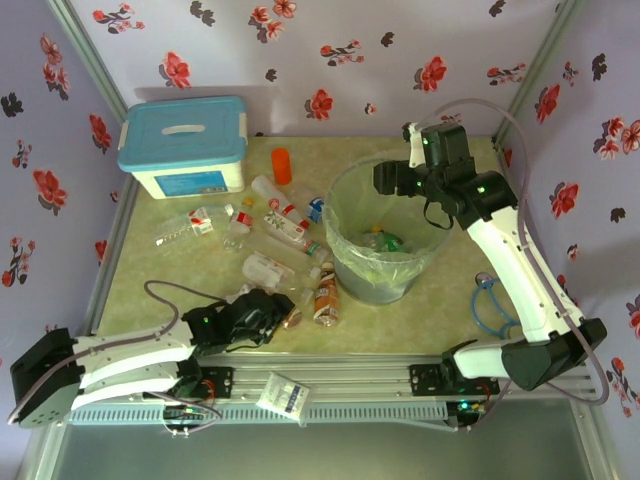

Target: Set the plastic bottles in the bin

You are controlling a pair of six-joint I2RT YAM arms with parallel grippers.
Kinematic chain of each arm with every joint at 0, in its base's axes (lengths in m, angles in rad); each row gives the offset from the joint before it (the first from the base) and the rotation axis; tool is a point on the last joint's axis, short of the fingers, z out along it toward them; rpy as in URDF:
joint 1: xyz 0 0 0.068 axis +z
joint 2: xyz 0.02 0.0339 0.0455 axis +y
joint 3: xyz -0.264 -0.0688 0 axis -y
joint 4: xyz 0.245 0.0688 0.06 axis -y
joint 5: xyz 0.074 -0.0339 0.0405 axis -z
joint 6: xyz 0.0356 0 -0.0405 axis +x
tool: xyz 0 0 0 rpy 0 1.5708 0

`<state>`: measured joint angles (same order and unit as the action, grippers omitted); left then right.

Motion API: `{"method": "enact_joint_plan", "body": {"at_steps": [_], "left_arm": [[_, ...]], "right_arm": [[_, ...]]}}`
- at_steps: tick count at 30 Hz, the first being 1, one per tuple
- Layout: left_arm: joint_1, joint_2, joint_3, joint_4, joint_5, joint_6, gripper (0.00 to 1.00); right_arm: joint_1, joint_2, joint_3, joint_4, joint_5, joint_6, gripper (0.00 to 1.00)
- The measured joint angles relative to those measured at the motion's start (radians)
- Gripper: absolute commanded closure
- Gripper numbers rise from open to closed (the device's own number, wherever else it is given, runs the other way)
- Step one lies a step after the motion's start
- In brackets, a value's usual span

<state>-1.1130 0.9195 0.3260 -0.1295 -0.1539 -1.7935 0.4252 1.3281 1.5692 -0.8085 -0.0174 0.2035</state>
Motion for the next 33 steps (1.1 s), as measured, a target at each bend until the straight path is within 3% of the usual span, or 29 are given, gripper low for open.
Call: {"method": "enact_joint_plan", "body": {"at_steps": [7,11,14,17,23,27,33], "left_arm": [[0.001,-0.088,0.041,-0.166,-0.053,0.034,0.47],[0.029,-0.126,0.146,-0.315,-0.103,0.131,0.53],[0.103,-0.158,0.231,-0.366,-0.136,0.251,0.6],[0.233,-0.183,0.297,-0.364,-0.136,0.398,0.67],[0.462,-0.095,0.479,-0.341,-0.008,0.698,0.68],[0.486,0.027,0.6,-0.249,0.124,0.866,0.69],[0.486,0.199,0.747,-0.082,0.385,0.985,0.72]], "right_arm": [[0.0,0.0,0.0,0.0,0.0,0.008,0.19],[0.0,0.0,0.0,0.0,-0.013,0.016,0.19],[0.0,0.0,0.0,0.004,-0.045,0.02,0.18],[0.0,0.0,0.008,0.008,-0.102,0.03,0.16],[0.0,-0.001,0.08,0.031,-0.278,0.06,0.13],[0.011,0.01,0.108,0.063,-0.39,0.103,0.13],[0.066,0.113,0.213,0.088,-0.488,0.132,0.09]]}}
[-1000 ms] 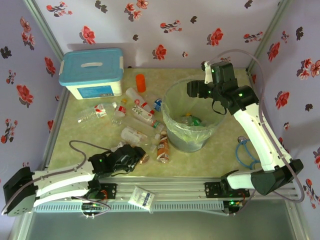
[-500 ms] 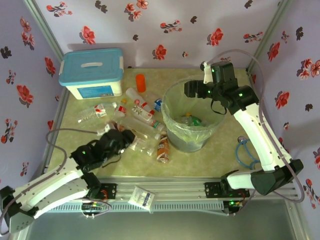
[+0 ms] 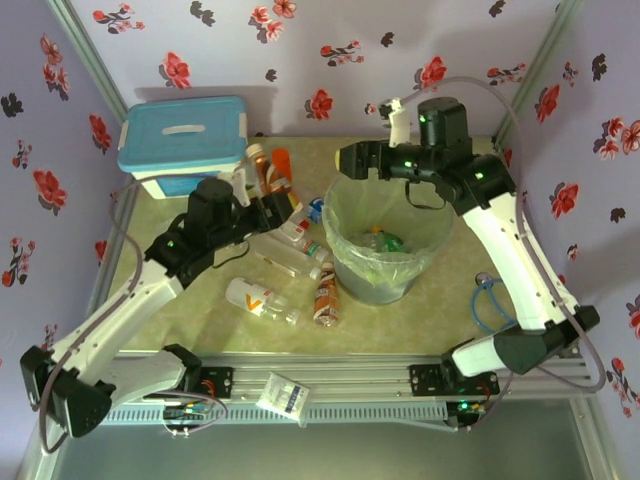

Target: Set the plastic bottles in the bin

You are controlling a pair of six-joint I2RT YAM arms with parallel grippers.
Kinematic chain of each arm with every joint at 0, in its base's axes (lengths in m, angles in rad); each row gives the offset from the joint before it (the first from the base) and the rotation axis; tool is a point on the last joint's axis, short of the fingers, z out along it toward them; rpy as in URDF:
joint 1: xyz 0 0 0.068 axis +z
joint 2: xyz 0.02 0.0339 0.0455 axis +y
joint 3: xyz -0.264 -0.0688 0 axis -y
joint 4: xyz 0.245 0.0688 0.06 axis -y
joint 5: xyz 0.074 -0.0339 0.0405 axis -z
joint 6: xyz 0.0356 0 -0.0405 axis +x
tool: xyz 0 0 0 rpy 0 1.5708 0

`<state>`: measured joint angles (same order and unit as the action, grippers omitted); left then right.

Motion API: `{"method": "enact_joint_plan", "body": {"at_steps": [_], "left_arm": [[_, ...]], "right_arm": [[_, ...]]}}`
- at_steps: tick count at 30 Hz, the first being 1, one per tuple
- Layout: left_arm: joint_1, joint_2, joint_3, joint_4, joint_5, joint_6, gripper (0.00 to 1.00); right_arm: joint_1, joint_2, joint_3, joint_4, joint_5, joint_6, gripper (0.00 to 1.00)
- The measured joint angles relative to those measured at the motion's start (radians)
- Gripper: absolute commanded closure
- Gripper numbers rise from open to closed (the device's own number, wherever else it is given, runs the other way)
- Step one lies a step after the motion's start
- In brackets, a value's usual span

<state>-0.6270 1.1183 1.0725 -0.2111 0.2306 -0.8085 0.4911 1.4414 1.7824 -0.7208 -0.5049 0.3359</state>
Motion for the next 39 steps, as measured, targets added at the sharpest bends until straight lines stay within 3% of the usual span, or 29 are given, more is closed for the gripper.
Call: {"method": "enact_joint_plan", "body": {"at_steps": [5,15,20,30,32,36,39], "left_arm": [[-0.006,0.063,0.045,0.092,0.139,0.032,0.72],[-0.049,0.095,0.1,0.101,0.219,0.092,0.73],[-0.049,0.112,0.115,0.112,0.237,0.106,0.74],[-0.049,0.141,0.118,0.129,0.269,0.111,0.7],[-0.049,0.141,0.118,0.133,0.269,0.111,0.61],[-0.045,0.141,0.118,0.14,0.269,0.108,0.22],[-0.038,0.137,0.113,0.15,0.267,0.106,0.13]], "right_arm": [[0.019,0.06,0.004,0.037,-0.043,0.056,0.07],[0.038,0.146,-0.016,0.221,-0.185,0.202,0.1],[0.039,0.154,-0.04,0.29,-0.262,0.263,0.2],[0.03,0.195,-0.052,0.337,-0.319,0.328,0.53],[0.027,0.195,-0.052,0.346,-0.325,0.327,0.54],[0.018,0.195,-0.052,0.357,-0.33,0.328,0.55],[0.004,0.195,-0.052,0.358,-0.329,0.33,0.56]]}}
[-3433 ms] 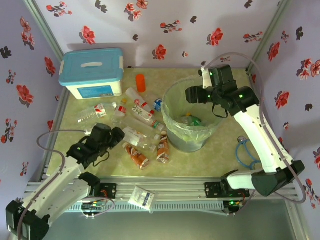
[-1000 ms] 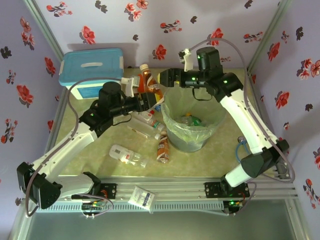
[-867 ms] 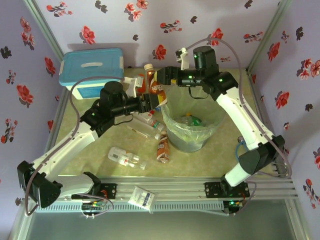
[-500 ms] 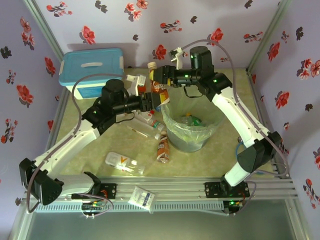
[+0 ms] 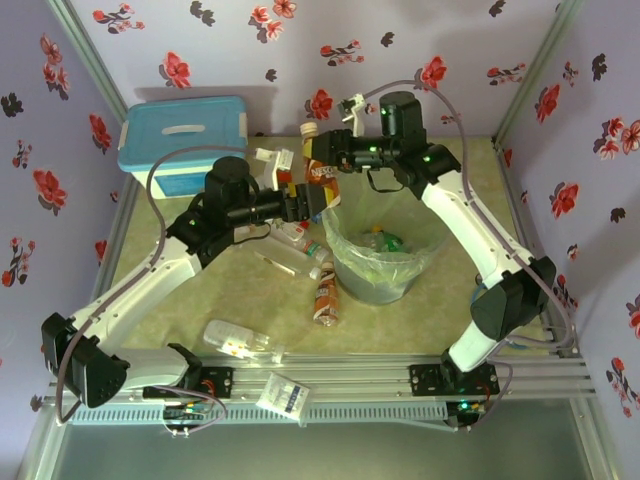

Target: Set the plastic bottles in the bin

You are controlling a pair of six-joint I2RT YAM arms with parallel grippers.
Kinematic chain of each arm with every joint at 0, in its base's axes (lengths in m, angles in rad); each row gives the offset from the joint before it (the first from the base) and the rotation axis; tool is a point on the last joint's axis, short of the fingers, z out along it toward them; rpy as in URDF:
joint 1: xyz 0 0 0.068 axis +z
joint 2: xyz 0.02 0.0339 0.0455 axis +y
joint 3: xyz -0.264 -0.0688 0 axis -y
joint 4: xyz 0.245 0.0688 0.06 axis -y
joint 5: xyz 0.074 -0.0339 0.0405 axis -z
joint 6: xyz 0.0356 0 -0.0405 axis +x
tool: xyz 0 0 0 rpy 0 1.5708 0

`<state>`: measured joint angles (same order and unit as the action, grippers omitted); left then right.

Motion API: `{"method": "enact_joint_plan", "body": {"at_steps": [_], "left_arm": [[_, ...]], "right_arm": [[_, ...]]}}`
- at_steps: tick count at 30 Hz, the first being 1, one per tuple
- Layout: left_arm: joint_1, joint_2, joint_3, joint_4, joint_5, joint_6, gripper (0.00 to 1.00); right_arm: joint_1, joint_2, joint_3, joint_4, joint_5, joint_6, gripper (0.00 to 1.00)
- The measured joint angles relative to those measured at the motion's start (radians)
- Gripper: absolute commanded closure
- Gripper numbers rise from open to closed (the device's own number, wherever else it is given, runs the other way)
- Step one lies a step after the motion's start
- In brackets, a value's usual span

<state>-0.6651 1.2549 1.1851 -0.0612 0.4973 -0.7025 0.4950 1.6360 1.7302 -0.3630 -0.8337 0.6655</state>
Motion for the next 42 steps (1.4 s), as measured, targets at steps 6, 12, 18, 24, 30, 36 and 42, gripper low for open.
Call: {"method": "enact_joint_plan", "body": {"at_steps": [6,12,18,24,30,36,42], "left_arm": [[0.037,-0.079,-0.1,-0.022,-0.042,-0.003,0.1],[0.076,-0.145,-0.174,-0.091,-0.097,-0.021,0.1],[0.083,-0.143,-0.18,-0.246,-0.174,-0.025,0.1],[0.084,-0.122,-0.18,-0.405,-0.219,-0.027,0.1],[0.084,-0.12,-0.181,-0.533,-0.253,-0.027,0.1],[0.084,-0.121,-0.193,-0.631,-0.284,-0.027,0.1],[0.084,-0.146,-0.205,-0.708,-0.321,-0.032,0.1]], "right_arm": [[-0.094,-0.05,-0.012,-0.053,0.061,-0.043,0.58],[-0.142,-0.167,-0.012,-0.257,0.233,-0.191,0.59],[-0.141,-0.285,-0.065,-0.409,0.376,-0.29,0.6],[-0.141,-0.329,-0.207,-0.494,0.472,-0.322,0.59],[-0.139,-0.33,-0.328,-0.509,0.517,-0.318,0.59],[-0.129,-0.33,-0.403,-0.498,0.527,-0.311,0.56],[-0.121,-0.329,-0.464,-0.464,0.543,-0.278,0.47]]}}
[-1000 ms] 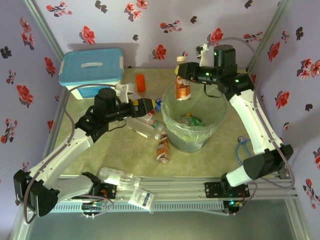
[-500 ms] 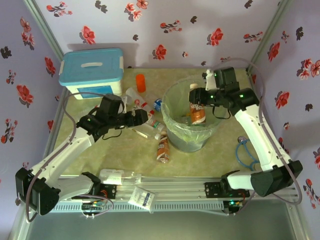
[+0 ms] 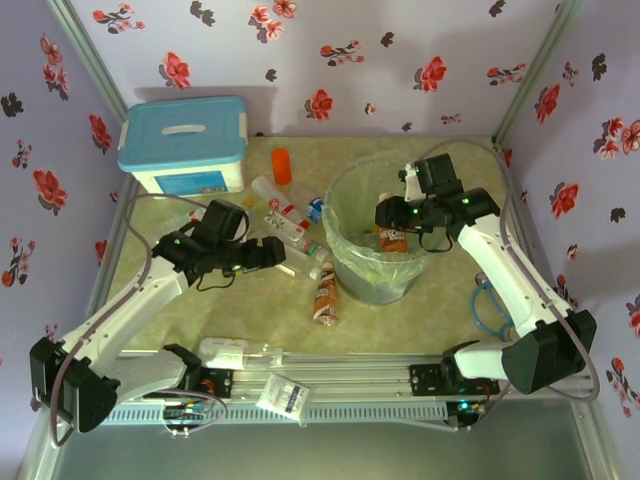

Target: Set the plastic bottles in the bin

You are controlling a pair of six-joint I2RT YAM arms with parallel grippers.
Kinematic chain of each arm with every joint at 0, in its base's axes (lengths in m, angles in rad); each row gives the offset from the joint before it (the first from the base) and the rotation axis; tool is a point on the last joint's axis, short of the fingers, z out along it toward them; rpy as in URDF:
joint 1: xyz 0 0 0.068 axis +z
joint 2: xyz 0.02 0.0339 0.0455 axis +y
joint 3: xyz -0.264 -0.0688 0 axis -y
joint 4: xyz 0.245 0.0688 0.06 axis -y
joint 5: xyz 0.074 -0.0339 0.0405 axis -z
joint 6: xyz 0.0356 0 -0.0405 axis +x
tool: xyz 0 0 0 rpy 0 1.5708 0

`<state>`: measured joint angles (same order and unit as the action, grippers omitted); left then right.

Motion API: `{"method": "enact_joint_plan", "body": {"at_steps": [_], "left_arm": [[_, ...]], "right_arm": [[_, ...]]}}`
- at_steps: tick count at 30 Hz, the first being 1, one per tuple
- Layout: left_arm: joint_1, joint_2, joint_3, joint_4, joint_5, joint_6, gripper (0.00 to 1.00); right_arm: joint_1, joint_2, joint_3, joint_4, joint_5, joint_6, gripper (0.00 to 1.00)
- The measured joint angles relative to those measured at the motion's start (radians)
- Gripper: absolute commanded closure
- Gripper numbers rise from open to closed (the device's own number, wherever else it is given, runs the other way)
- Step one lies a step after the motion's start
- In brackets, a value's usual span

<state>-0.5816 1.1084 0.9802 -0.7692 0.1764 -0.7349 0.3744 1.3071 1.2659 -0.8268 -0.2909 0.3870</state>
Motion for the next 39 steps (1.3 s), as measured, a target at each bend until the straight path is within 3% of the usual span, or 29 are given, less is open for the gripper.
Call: {"method": "enact_joint_plan", "body": {"at_steps": [8,15,22,26,31,39], "left_arm": [[-0.033,-0.024,0.008,-0.196,-0.055,-0.037,0.08],[-0.269,0.027,0.151,-0.476,-0.167,-0.131,0.04],[-0.478,0.035,0.152,-0.641,-0.274,-0.468,0.02],[-0.5,-0.033,0.069,-0.641,-0.29,-0.602,0.0],[-0.507,-0.033,0.026,-0.613,-0.29,-0.736,0.08],[-0.587,-0.213,-0.197,-0.458,-0.293,-1.168,0.06]], "right_arm": [[0.015,0.004,-0.023,0.012,0.039,0.008,0.24],[0.013,0.016,-0.019,0.018,0.053,-0.012,0.22],[0.005,0.029,-0.017,0.023,0.054,-0.032,0.22],[0.0,0.05,-0.016,0.042,0.048,-0.047,0.22],[-0.004,0.069,-0.012,0.045,0.043,-0.06,0.22],[-0.011,0.076,-0.003,0.059,0.025,-0.066,0.22]]}}
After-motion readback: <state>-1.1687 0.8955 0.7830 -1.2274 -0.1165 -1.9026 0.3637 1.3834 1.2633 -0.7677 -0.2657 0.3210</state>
